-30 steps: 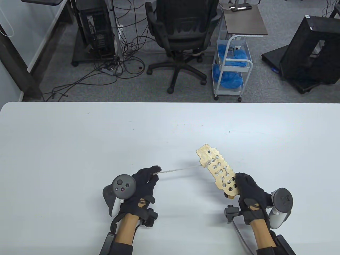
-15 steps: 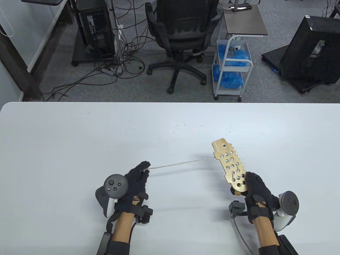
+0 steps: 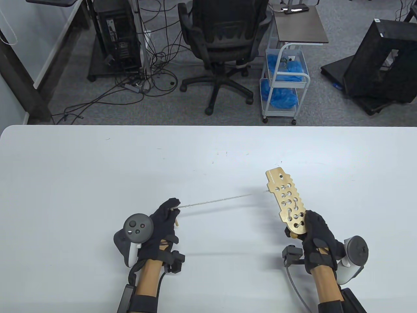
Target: Remove rope from all holes on crocodile lacing toy
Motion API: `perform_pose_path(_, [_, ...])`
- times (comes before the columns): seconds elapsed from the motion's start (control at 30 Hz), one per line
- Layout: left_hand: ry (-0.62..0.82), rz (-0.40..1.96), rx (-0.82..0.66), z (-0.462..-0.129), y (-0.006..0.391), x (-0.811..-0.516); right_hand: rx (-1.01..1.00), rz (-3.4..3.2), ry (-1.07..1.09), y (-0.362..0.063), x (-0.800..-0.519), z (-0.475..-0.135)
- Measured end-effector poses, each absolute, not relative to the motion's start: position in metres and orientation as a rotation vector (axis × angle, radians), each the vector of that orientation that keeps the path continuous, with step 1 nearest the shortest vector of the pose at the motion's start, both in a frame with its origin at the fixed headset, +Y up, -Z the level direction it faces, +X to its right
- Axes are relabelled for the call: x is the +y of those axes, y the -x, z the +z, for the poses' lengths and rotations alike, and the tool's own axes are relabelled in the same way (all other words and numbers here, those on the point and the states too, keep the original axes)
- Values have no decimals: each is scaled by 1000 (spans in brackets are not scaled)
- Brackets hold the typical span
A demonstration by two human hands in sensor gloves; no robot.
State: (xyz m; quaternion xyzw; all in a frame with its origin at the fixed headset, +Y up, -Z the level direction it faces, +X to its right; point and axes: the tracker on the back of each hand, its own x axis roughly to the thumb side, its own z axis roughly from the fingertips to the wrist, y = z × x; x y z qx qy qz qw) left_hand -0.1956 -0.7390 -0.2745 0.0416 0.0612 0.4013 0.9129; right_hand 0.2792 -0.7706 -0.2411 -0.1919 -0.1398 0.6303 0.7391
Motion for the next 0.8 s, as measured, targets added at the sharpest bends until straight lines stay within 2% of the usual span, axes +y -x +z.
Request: perform_pose_path(0.8, [-80,778,80,-275,189,-738,-291,1466,368,-267,-768,-241])
